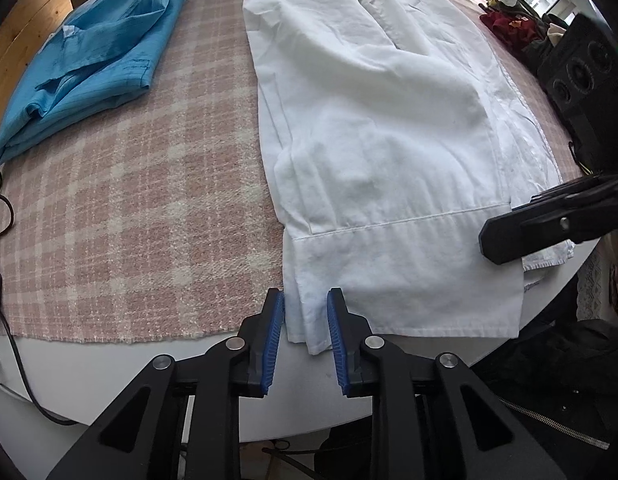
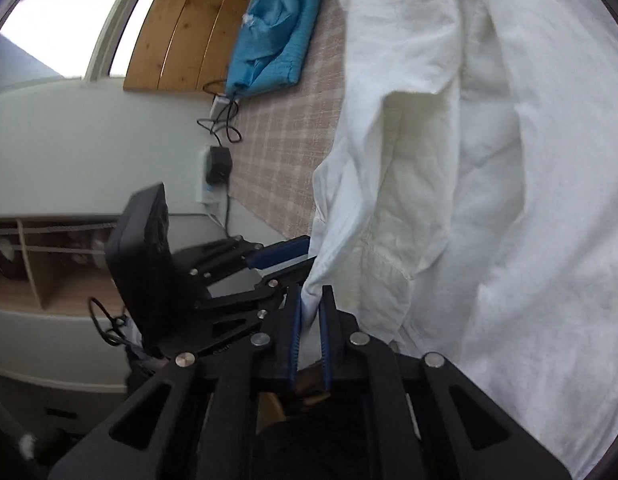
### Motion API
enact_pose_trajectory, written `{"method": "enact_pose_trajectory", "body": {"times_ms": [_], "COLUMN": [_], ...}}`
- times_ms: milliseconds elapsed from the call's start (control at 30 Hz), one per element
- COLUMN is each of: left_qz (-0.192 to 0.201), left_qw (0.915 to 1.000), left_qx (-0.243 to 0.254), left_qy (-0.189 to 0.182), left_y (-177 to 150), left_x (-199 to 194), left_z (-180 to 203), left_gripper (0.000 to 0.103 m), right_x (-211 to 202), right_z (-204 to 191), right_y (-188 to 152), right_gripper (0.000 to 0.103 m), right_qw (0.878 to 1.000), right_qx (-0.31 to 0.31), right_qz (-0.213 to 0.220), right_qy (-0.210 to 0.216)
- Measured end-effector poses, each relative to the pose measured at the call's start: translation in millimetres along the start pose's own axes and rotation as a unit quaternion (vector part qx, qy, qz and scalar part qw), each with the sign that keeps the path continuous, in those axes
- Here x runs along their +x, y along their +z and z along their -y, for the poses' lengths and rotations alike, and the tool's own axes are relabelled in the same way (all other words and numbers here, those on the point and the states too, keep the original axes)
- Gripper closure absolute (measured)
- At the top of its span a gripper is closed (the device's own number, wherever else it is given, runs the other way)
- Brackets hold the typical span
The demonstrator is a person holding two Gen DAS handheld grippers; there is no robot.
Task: Fold clothes
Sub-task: 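Open the right gripper and withdraw it from the folded side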
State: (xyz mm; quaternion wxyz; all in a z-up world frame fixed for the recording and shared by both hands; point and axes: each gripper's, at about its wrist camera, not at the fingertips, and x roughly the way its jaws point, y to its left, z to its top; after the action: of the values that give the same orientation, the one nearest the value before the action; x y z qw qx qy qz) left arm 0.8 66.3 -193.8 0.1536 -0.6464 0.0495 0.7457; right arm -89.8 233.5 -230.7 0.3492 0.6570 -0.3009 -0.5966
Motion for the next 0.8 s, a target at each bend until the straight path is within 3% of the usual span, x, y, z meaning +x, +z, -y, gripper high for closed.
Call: {"method": "enact_pose_trajectory", "body": {"times_ms": [133,267,400,433,533,600,667,800], "left_qz": [0.0,0.0,0.008,0.012,0.025,0.035,0.044,0.073], "left_qw": [1.0,0.9998,0.9997,0.9996,0.9996,0.9994,0.9988,0.9969], "left_qx": [0.004,0.011,0.015,0.016,0.005,-0.006,-0.018,-0.022], "left_qy": [0.007,0.016,0.017,0.018,0.008,-0.004,-0.01,0.017], "left_y": [-1.1,-2.6,-6.8,-8.1,-12.3,-15.2,-18.5,-19.3], "left_x": [-0.9,-1.9,-4.7,-5.6,-9.9,-13.5,-21.4,-52.2], "left_z": [1.3,4.4,6.8,7.5,2.0,-3.4,-10.0,-25.5], "left_gripper": [0.081,0.082,0.094,0.096,0.099,0.099,0.1,0.1], "right_x": [5.2,-5.3,-34.8,-45.0,-72.3,-82.7,-89.5,-86.7], "right_z": [17.3,-10.6,-29.8,-29.8,-20.7,-5.3,10.7,23.3], "right_y": [-4.7,-8.9,-4.6,-0.8,11.6,19.2,23.6,24.6], "right_gripper": [0.094,0.089,0.078,0.073,0.071,0.071,0.071,0.071], "right_qw": [0.996,0.985,0.98,0.977,0.961,0.957,0.962,0.958], "right_qx": [-0.003,-0.073,-0.094,-0.091,-0.091,-0.069,-0.04,-0.028], "right_qz": [-0.024,-0.005,0.04,0.056,0.101,0.107,0.107,0.102], "right_qy": [-0.09,-0.158,-0.17,-0.185,-0.24,-0.26,-0.246,-0.268]}}
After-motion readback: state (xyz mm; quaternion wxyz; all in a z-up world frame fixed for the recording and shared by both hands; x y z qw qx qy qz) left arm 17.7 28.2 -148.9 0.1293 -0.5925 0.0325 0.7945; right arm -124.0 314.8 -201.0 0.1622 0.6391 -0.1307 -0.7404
